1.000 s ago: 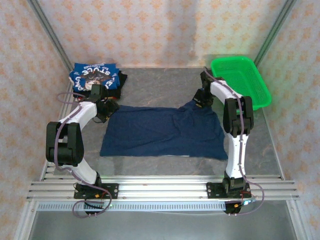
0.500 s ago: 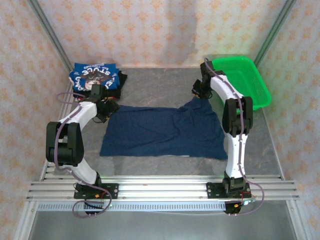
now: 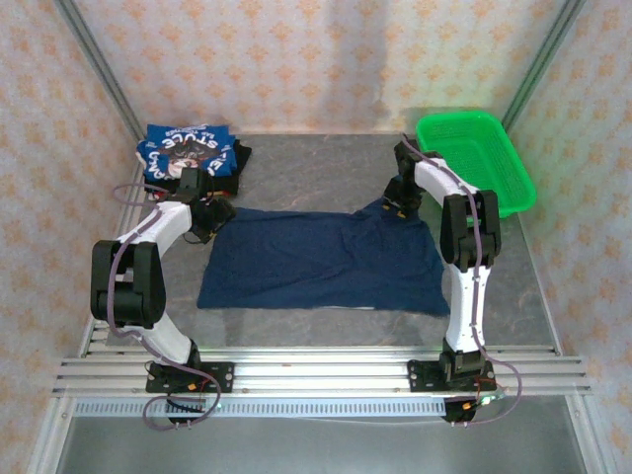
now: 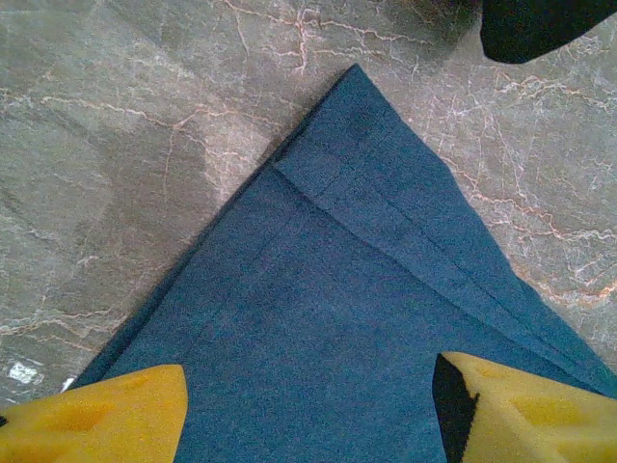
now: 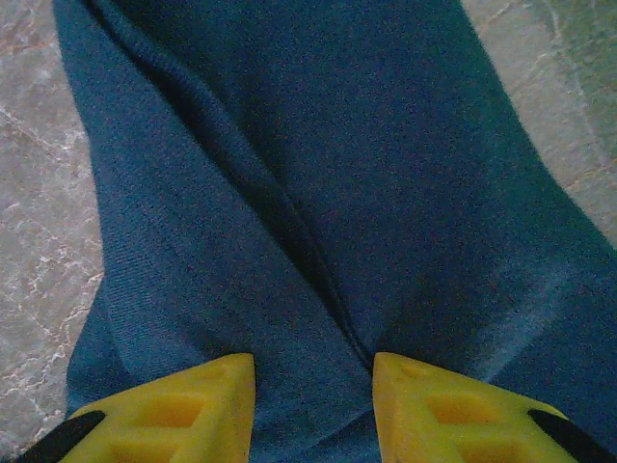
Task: Fold and stack the t-shirts
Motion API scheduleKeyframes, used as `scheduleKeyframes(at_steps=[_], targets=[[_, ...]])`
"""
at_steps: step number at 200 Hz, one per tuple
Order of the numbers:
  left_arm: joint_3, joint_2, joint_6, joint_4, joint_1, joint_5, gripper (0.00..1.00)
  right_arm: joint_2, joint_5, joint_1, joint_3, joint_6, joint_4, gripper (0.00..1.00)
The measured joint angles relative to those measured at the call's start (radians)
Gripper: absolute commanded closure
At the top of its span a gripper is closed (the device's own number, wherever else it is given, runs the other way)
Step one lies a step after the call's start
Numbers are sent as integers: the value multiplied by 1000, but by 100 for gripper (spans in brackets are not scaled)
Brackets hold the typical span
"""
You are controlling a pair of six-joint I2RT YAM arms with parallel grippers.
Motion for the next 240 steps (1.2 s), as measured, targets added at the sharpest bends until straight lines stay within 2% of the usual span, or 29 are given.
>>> scheduleKeyframes(at_steps=[37,118,240], targets=[[-5,0,5,0,0,0,31,0,5,0,0,0,0,64],[-17,0,7,0,0,0,31,8,9,5,23,19,10,100],[-17,0,18,0,0,0,31,91,-61,6,207,79,77,100]])
